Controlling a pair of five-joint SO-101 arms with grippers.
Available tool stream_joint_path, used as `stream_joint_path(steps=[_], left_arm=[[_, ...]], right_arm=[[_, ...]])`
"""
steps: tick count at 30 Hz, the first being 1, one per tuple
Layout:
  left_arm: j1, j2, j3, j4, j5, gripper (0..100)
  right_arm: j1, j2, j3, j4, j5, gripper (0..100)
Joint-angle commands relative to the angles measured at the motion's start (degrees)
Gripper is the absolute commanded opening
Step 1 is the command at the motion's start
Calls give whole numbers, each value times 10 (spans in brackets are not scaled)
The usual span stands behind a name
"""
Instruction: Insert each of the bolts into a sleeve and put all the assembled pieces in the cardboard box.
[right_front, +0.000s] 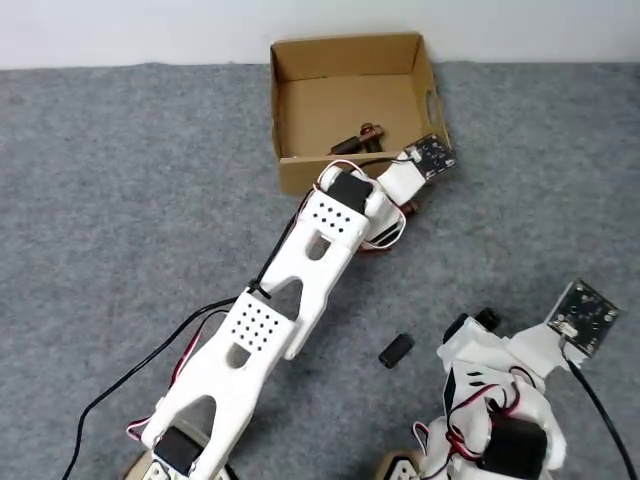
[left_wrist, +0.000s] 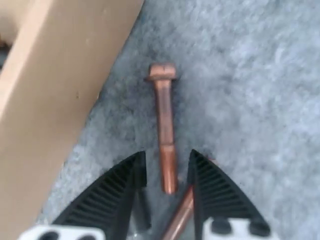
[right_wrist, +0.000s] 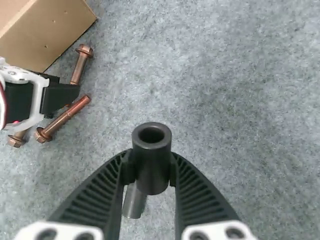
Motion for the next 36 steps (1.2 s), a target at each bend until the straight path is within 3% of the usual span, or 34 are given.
stream_joint_path(steps=[1, 7, 11, 33, 36], left_arm=[[-6, -9, -29, 22, -7, 145], [-4, -8, -27, 27, -23, 143], [3, -6, -27, 40, -62, 88], [15, 1, -8, -4, -60, 62], [18, 4, -8, -5, -63, 10]], right_arm=[[-6, 0, -6, -13, 2, 8], [-6, 0, -6, -13, 2, 8], [-6, 0, -6, -13, 1, 8], [-7, 0, -6, -13, 1, 8], [-7, 0, -6, -13, 1, 8]])
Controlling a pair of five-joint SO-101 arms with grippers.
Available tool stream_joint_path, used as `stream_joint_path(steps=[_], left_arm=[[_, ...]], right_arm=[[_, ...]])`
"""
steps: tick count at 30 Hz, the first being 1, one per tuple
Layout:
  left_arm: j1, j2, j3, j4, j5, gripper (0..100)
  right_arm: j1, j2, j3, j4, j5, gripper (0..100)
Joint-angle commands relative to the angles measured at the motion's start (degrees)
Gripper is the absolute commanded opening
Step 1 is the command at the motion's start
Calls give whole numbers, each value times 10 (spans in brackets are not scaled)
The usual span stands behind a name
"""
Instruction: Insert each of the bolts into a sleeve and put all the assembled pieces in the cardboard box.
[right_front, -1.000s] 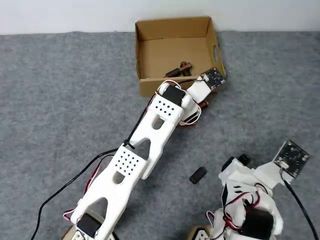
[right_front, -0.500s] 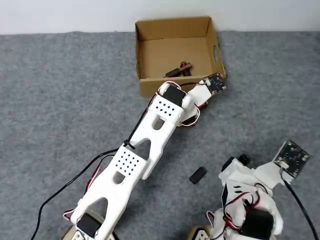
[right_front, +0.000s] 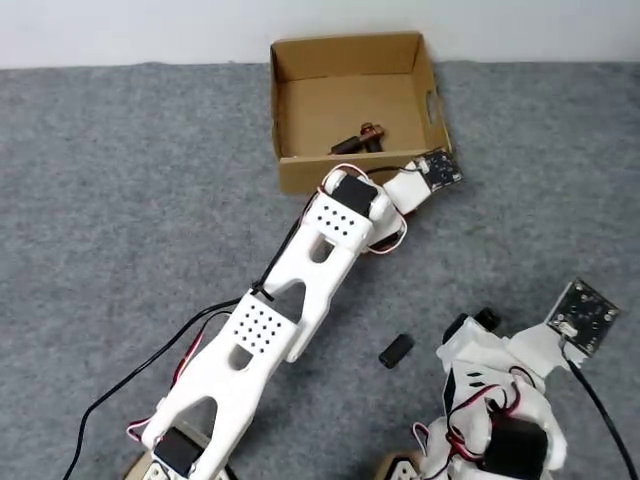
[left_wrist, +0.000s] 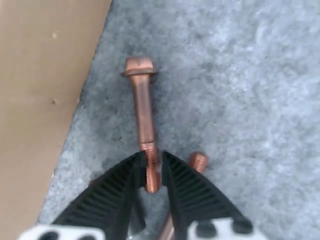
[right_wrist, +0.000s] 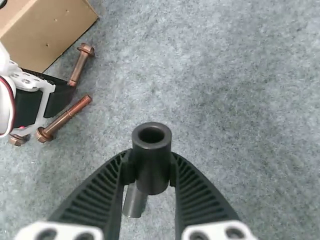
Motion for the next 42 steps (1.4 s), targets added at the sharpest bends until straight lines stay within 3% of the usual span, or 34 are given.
stream_joint_path(steps=[1, 6, 16, 25, 33, 38, 42], left_arm=[[6, -2, -8, -12, -7, 4], [5, -1, -5, -2, -4, 6], [4, -11, -22, 119, -4, 6], [10, -65, -8, 120, -4, 6], [12, -201, 208, 118, -5, 6], [14, -241, 237, 75, -4, 13], [14, -236, 237, 39, 5, 133]], right_arm=[[-2, 0, -6, -13, 1, 8], [-2, 0, -6, -13, 1, 8], [-2, 0, -6, -13, 1, 8], [-2, 0, -6, -13, 1, 8], [-2, 0, -6, -13, 1, 9], [-2, 0, -6, -13, 1, 9], [-2, 0, -6, -13, 1, 9]])
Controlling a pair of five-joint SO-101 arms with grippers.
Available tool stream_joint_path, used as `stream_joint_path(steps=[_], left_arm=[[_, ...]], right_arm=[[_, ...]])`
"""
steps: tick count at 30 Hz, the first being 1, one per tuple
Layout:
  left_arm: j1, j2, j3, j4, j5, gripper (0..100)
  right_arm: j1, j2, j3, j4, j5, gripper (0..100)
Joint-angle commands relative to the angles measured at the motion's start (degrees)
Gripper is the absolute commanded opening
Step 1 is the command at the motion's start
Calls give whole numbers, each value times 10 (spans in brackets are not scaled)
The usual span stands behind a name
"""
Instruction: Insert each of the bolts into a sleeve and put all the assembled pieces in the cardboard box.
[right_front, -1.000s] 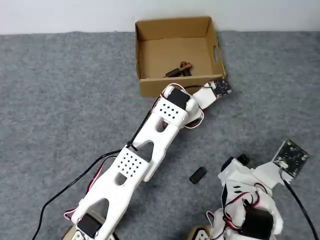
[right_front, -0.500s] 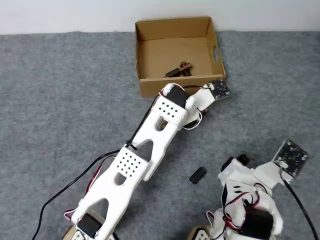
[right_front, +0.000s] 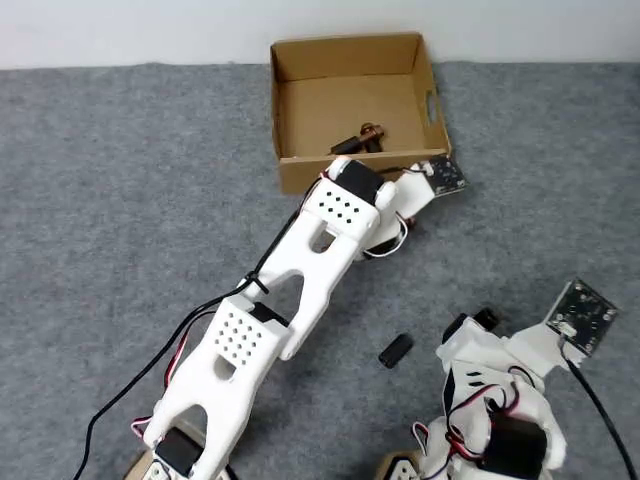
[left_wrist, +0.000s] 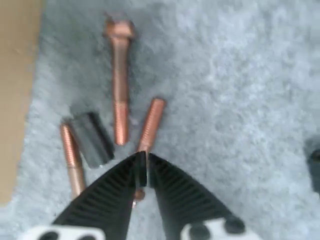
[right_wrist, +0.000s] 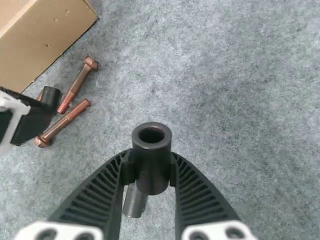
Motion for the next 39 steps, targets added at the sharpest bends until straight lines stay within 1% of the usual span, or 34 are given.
stream_joint_path(steps=[1, 3, 5, 7, 11, 16, 21, 24, 26, 29, 33, 39], left_arm=[[1, -36, -1, -45, 27, 165], [1, -35, 0, -80, 69, 205], [4, -33, 4, -119, 78, 206], [6, -17, 0, -149, 69, 203], [2, 36, -19, -195, 43, 135], [-1, 100, -77, -210, 5, 70], [-1, 142, -138, -173, -4, 44], [-1, 151, -147, -160, -5, 15], [0, 152, -147, -147, -19, 5], [5, 150, -150, -79, -56, 5], [14, 140, -184, 54, -91, 5], [8, 99, -197, 50, -108, 5]], right_arm=[[-2, 0, -6, -13, 1, 9], [-2, 0, -6, -13, 1, 9], [-2, 0, -6, -13, 1, 9], [-2, 0, -6, -13, 1, 9], [-2, 0, -6, -12, 1, 9], [-2, 0, -6, -12, 1, 9], [-2, 0, -6, -12, 1, 9], [-2, 0, -6, -12, 1, 9], [-2, 0, -6, -12, 1, 9], [-2, 0, -6, -12, 1, 9], [-2, 0, -6, -12, 1, 9], [-2, 0, -6, -12, 1, 9]])
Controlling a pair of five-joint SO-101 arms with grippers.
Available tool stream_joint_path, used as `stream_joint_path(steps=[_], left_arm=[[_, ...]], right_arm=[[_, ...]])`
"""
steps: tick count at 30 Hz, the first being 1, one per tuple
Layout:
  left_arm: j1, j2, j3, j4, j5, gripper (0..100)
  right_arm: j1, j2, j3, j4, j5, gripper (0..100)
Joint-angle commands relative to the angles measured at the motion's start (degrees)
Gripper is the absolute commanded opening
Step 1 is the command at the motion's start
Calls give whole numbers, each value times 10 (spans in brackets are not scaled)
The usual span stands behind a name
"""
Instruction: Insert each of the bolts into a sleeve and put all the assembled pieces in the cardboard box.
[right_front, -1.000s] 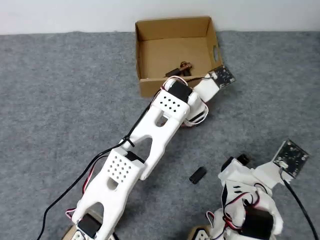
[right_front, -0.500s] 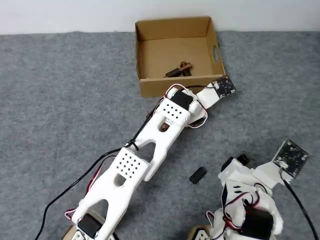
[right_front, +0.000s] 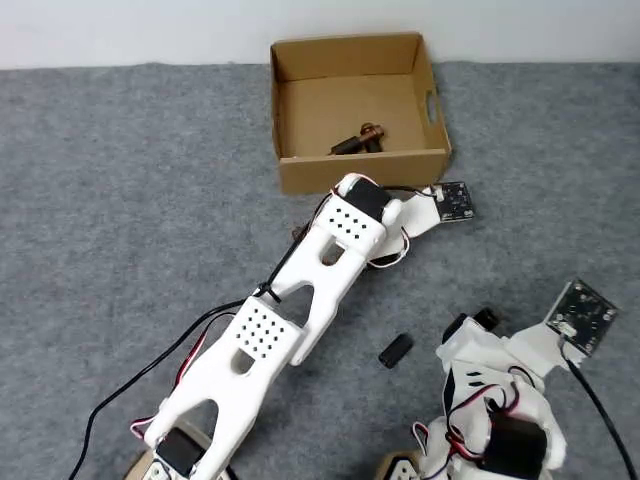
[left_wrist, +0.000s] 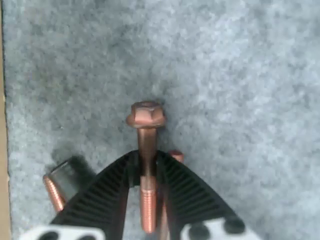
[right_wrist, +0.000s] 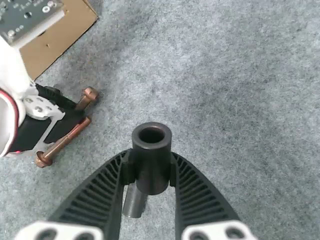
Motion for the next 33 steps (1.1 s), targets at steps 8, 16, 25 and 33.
stream_joint_path(steps=[8, 16, 25, 33], left_arm=[[-2, -174, 78, 23, -9, 4], [-2, -351, 412, 22, -11, 4], [-3, -352, 553, 2, 1, 8], [-2, -284, 553, -16, 61, 64]], right_arm=[[-3, 0, -6, -12, 1, 9], [-15, 0, -6, -12, 1, 9], [-49, 0, -6, -12, 0, 9], [-55, 0, -6, -12, 0, 9]])
